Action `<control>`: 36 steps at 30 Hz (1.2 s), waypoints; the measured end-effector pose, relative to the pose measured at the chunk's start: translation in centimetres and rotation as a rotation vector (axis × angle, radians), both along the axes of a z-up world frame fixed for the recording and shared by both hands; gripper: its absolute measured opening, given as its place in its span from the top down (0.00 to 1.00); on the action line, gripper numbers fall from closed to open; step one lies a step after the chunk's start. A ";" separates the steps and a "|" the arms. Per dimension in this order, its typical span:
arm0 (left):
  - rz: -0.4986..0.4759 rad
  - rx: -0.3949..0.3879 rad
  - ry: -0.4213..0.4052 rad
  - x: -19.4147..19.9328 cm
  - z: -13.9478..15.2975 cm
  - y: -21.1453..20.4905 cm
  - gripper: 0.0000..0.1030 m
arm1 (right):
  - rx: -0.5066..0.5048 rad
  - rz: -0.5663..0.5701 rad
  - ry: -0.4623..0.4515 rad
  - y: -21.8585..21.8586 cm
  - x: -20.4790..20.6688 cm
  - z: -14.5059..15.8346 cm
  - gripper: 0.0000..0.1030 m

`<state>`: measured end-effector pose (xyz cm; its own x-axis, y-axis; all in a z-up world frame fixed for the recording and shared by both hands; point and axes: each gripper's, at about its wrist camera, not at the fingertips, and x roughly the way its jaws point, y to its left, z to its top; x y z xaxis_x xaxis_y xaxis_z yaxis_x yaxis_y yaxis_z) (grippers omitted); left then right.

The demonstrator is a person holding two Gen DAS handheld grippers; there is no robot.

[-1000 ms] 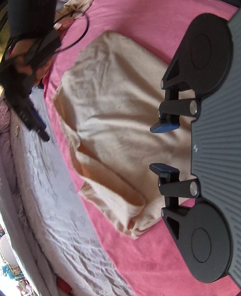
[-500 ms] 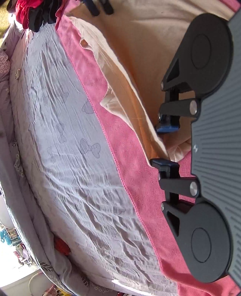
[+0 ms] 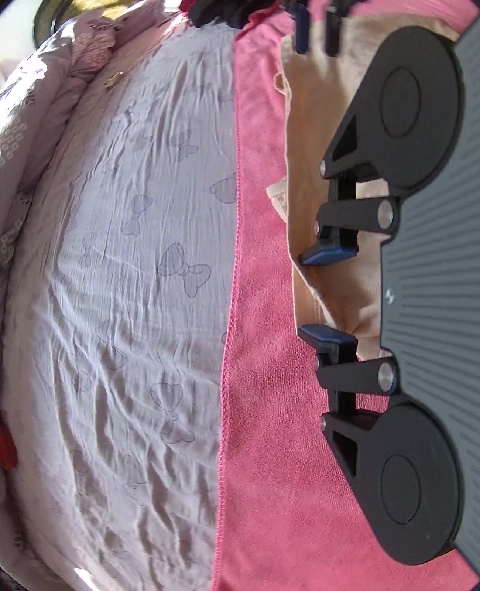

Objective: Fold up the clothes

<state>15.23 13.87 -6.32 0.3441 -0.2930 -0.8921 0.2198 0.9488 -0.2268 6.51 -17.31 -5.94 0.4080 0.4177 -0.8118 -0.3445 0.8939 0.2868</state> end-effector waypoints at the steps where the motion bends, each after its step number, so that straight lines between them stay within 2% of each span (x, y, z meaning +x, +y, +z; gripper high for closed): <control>1: 0.003 -0.004 0.014 0.2 -0.1 0.1 0.59 | -0.008 0.029 -0.010 1.5 0.3 -0.5 0.52; 4: -0.013 -0.009 0.026 0.3 0.0 0.1 0.55 | -0.032 0.115 -0.040 6.0 1.3 -2.0 0.52; 5: -0.012 -0.026 0.038 0.4 0.0 0.3 0.54 | -0.047 0.100 -0.052 6.7 2.0 -2.6 0.53; 6: 0.011 -0.068 0.067 0.7 -0.1 0.8 0.50 | -0.043 0.062 -0.062 6.4 2.7 -2.8 0.58; 8: 0.098 -0.185 0.152 1.5 -0.7 2.1 0.48 | -0.022 -0.020 -0.082 5.7 4.0 -3.1 0.60; 10: 0.230 -0.313 0.229 2.4 -1.3 3.9 0.48 | -0.089 -0.148 -0.088 4.4 5.4 -3.3 0.58; 11: 0.288 -0.364 0.256 2.6 -1.5 4.7 0.48 | -0.104 -0.169 -0.091 3.8 5.5 -3.2 0.58; 13: 0.375 -0.434 0.281 2.8 -1.6 6.0 0.48 | -0.123 -0.187 -0.097 2.5 5.3 -2.8 0.58; 16: 0.403 -0.503 0.279 2.7 -1.1 7.0 0.48 | -0.150 -0.214 -0.106 0.6 5.1 -2.3 0.57; 20: 0.462 -0.535 0.268 3.6 -0.8 8.0 0.48 | -0.162 -0.034 -0.109 1.2 2.9 -1.3 0.54; 21: 0.456 -0.523 0.256 3.9 -0.6 8.0 0.48 | -0.160 0.008 -0.105 1.5 2.4 -1.0 0.54; 22: 0.407 -0.496 0.229 4.0 -0.1 7.5 0.48 | -0.157 0.048 -0.100 1.8 1.9 -0.8 0.54; 24: 0.240 -0.413 0.149 3.5 1.6 5.7 0.48 | -0.171 0.104 -0.105 1.9 0.9 -0.7 0.54; 28: -0.244 -0.096 -0.068 -0.8 4.2 -1.0 0.48 | -0.280 0.159 -0.098 0.5 0.1 -2.1 0.53; 30: -0.440 0.071 -0.172 -3.7 4.0 -4.0 0.44 | -0.340 0.135 -0.099 -1.3 0.0 -2.7 0.49; 31: -0.486 0.156 -0.210 -4.6 3.5 -5.0 0.44 | -0.370 0.101 -0.106 -2.5 0.0 -2.8 0.45; 33: -0.429 0.316 -0.232 -4.7 1.8 -5.4 0.44 | -0.405 0.062 -0.124 -3.7 -0.2 -2.4 0.26; 34: -0.355 0.345 -0.214 -4.0 1.2 -4.8 0.44 | -0.403 0.065 -0.136 -3.5 -0.4 -2.0 0.26; 36: -0.214 0.335 -0.189 -2.6 0.9 -3.1 0.44 | -0.400 0.071 -0.160 -3.0 -0.8 -1.0 0.26</control>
<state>12.60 10.82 -5.45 0.4735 -0.0804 -0.8771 0.4275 0.8916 0.1490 5.74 -20.33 -6.94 0.5235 0.1152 -0.8442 -0.4213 0.8962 -0.1389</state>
